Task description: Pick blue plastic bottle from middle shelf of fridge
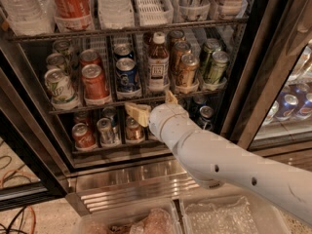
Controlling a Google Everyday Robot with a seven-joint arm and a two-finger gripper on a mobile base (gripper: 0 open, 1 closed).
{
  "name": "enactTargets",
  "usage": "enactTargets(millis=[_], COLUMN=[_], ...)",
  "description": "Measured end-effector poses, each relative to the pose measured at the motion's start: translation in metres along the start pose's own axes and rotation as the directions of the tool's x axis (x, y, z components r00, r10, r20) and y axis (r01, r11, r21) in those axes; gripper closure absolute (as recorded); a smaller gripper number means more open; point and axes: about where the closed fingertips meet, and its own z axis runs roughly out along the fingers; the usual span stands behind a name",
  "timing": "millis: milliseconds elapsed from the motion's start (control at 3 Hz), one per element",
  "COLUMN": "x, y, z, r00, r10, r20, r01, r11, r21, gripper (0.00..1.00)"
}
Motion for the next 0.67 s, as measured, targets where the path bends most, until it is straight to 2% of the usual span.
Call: enactTargets(millis=[333,667], x=[0.0029,0.0041], y=[-0.0048,-0.0119], z=[0.0052,0.0108], r00=[1.000,1.000], r10=[-0.012,-0.022], r20=[0.006,0.013], r01=[0.011,0.021], r11=[0.9990,0.9955], r21=[0.043,0.093], gripper=[0.30,0.29])
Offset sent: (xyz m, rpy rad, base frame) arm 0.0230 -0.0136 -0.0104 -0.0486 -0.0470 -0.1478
